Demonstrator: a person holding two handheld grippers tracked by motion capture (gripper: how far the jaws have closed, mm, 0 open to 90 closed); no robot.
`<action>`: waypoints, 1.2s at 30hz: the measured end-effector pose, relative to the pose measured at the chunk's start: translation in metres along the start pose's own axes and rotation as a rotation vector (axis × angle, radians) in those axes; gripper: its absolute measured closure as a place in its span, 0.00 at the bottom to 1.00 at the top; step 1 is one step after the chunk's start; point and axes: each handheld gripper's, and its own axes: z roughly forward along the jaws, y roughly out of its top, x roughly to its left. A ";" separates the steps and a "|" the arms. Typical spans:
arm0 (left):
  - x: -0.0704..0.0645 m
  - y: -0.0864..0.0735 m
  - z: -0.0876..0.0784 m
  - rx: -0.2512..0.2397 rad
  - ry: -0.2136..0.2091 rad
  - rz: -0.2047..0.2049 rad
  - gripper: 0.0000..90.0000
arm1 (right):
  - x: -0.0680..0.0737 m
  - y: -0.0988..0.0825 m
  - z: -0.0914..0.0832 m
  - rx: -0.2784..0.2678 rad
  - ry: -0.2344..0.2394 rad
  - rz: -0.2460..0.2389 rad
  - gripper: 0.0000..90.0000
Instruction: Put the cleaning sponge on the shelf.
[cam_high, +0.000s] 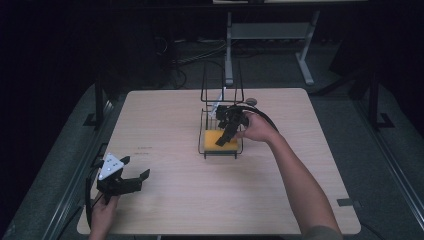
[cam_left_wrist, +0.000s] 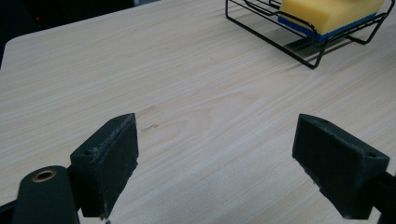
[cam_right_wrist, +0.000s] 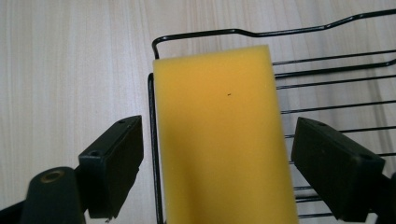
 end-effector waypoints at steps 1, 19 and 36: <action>0.000 0.000 0.000 -0.001 -0.001 -0.003 0.15 | 0.000 -0.001 0.000 0.005 0.001 -0.003 0.18; -0.002 0.001 0.001 0.007 -0.004 0.009 0.16 | 0.017 -0.011 -0.005 -0.013 0.010 -0.024 0.19; -0.003 0.001 0.002 0.014 -0.009 0.019 0.15 | 0.039 -0.020 -0.007 -0.039 0.012 -0.046 0.19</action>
